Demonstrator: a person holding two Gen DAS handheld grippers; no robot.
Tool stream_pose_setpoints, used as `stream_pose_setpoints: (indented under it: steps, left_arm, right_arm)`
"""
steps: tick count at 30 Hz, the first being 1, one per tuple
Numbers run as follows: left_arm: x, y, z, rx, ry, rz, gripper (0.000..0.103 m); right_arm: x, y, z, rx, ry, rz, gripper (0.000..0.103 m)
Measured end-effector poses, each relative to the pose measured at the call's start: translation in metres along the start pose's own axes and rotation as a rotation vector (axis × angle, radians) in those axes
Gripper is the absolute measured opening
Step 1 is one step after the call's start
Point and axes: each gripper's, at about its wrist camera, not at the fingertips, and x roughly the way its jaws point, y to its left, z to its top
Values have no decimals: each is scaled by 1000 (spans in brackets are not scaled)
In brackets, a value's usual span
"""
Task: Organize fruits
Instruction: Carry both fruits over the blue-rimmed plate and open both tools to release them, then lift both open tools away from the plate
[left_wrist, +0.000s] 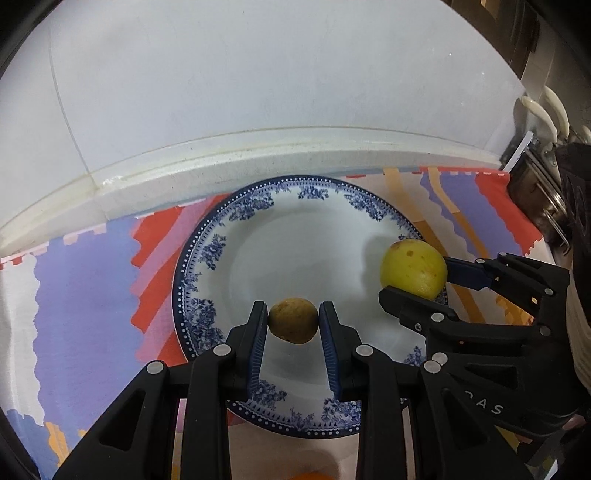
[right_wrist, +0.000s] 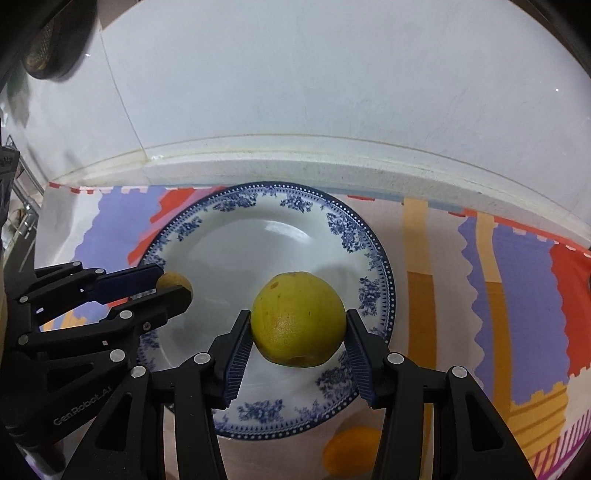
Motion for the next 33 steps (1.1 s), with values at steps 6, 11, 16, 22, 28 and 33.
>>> stream_pose_setpoints:
  steps: [6, 11, 16, 22, 28, 33]
  left_arm:
    - [5, 1, -1, 3, 19, 17, 33]
    - [-9, 4, -5, -9, -6, 40, 46]
    - [-39, 4, -19, -32, -63, 86, 55]
    - [-86, -6, -40, -31, -162, 130, 63]
    - [-128, -15, -61, -30, -231, 142, 70]
    - [-156, -26, -79, -12, -273, 144, 71]
  right_arm:
    - [8, 1, -1, 1, 26, 7, 50]
    - [-1, 5, -2, -16, 5, -17, 51]
    - [-27, 8, -7, -21, -53, -36, 56]
    - [-69, 12, -21, -26, -140, -29, 61]
    - [-113, 22, -44, -39, -234, -53, 65]
    - [-144, 25, -66, -32, -275, -62, 69]
